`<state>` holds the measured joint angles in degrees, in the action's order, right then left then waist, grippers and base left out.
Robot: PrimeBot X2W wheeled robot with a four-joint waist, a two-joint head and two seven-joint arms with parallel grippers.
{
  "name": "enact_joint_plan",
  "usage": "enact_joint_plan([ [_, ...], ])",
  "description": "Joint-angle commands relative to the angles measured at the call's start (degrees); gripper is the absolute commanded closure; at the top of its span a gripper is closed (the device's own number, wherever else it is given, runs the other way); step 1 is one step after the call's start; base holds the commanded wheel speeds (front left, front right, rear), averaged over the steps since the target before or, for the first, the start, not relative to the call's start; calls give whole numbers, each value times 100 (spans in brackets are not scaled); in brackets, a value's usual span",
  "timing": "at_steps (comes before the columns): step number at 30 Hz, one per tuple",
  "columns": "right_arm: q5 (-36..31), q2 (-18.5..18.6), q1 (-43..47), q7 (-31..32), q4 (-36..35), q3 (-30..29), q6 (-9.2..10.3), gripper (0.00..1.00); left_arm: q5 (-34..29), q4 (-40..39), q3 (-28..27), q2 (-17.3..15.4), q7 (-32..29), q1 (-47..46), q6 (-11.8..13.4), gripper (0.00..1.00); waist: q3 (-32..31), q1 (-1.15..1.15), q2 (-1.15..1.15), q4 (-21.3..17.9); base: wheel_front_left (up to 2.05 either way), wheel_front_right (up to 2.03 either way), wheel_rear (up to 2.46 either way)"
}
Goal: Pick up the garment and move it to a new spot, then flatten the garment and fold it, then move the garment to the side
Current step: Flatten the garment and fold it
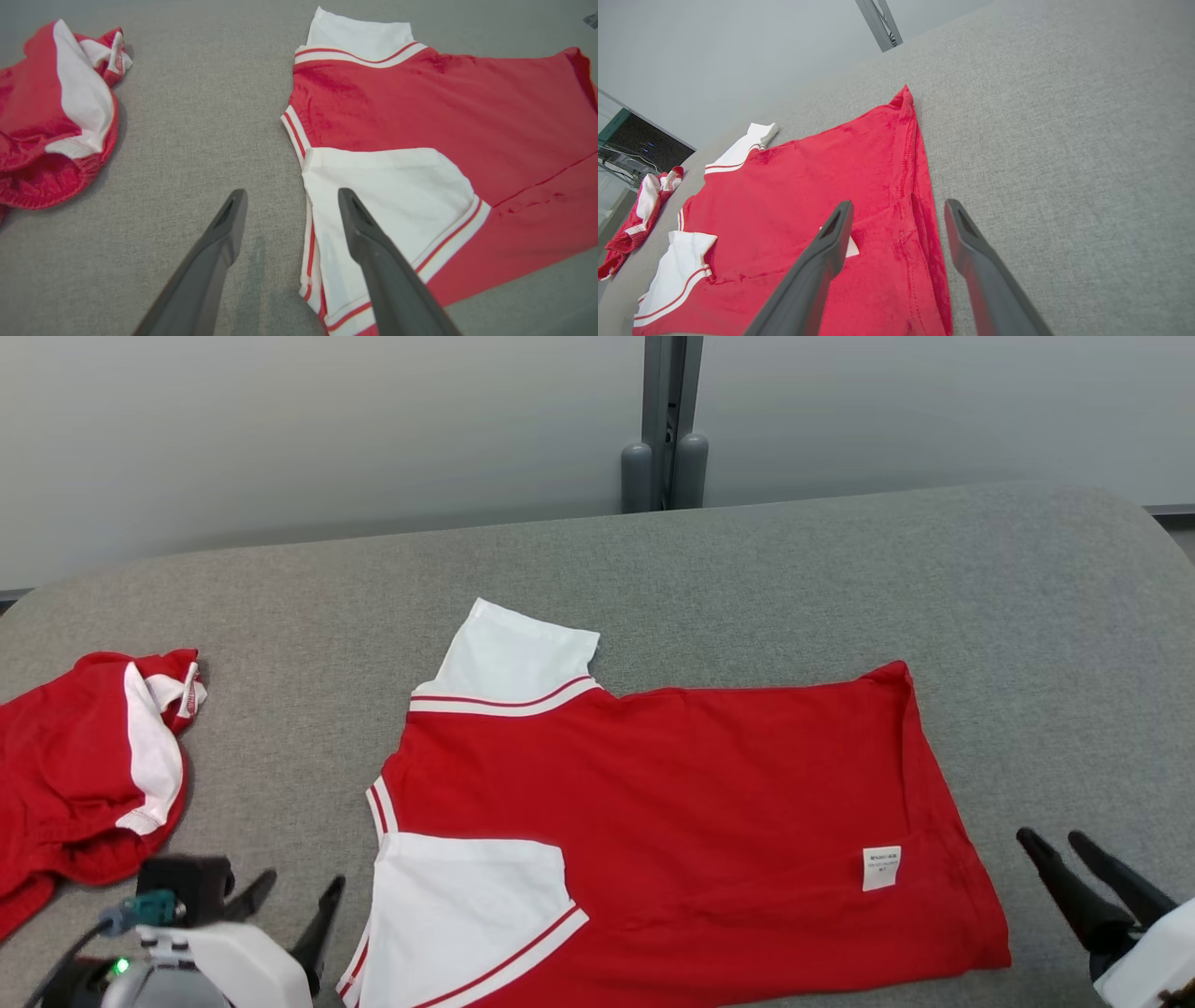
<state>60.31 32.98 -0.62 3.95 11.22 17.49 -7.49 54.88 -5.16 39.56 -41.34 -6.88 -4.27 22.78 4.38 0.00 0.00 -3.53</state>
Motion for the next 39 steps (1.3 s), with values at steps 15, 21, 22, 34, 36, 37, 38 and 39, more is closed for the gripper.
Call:
enact_joint_plan([
  [15,-1752,-1344,-2063,675,546,-948,-1,0,-358,1388,32,310,-899,-3205,-1570,0,992,0,0,-294,0,0,0],
  [21,-1744,-1455,-2984,1041,1183,-650,-1,0,-453,2492,312,735,-1501,-4494,-2243,0,1483,0,0,-446,0,0,0],
  [22,-1749,-1441,-3122,1082,1282,-595,-1,0,-480,2655,347,788,-1570,-4674,-2347,0,1561,0,0,-471,0,0,0],
  [34,-1476,-1524,-4372,1428,1817,287,-1,0,-300,3951,642,1007,-2608,-6116,-2964,0,2415,0,0,-876,0,0,0],
  [36,-1417,-1541,-4522,1447,1864,432,-1,0,-263,4017,680,984,-2706,-6273,-2991,0,2528,0,0,-943,0,0,0],
  [37,-1388,-1554,-4592,1423,1886,498,-1,0,-240,4053,691,984,-2705,-6333,-3005,0,2582,0,0,-971,0,0,0],
  [38,-1364,-1567,-4663,1389,1912,561,-1,0,-218,4091,705,980,-2711,-6378,-3014,0,2634,0,0,-998,0,0,0],
  [39,-1331,-1587,-4720,1357,1934,630,-1,0,-206,4139,747,975,-2748,-6419,-3023,0,2680,0,0,-1023,0,0,0],
])
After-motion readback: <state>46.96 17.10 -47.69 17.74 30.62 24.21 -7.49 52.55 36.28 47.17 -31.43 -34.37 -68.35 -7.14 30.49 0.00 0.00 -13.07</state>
